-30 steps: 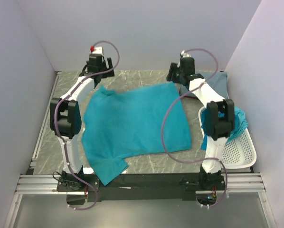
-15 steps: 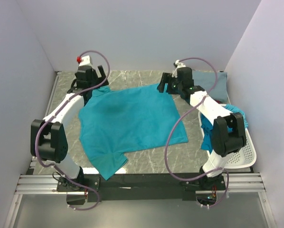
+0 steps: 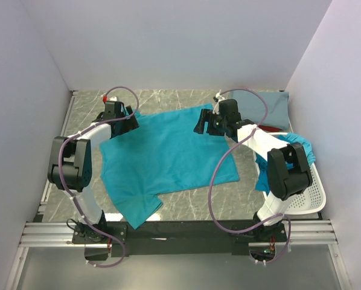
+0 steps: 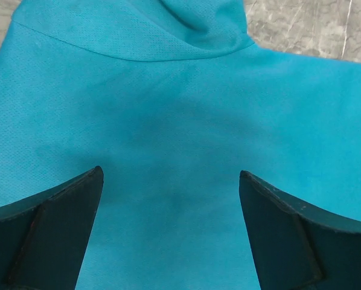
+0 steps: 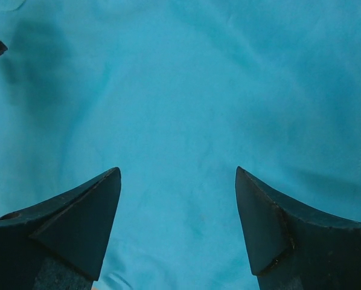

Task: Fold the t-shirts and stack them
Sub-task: Flatten the tshirt out

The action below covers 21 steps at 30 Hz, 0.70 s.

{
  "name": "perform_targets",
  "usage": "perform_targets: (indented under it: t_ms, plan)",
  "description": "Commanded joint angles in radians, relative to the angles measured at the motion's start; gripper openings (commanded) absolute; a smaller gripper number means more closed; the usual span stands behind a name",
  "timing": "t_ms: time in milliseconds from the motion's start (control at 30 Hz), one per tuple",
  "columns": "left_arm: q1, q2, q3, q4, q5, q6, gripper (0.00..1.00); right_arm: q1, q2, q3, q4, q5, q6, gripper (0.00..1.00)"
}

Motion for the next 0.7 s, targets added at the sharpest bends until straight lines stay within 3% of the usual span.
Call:
perform_targets:
  t_ms: [0, 367, 667]
  plan:
    - [0.014, 0.020, 0.015, 0.011, 0.024, -0.035, 0.99, 0.005, 0.022, -0.015, 0.034, -0.050, 0.022, 0.82]
    - [0.043, 0.158, 0.109, -0.033, 0.056, -0.039, 0.99, 0.007, 0.059, -0.012, 0.008, -0.045, 0.029, 0.80]
    - [0.070, 0.287, 0.276, -0.088, 0.105, -0.039, 0.99, 0.007, 0.042, -0.006, 0.008, -0.041, 0.028, 0.80]
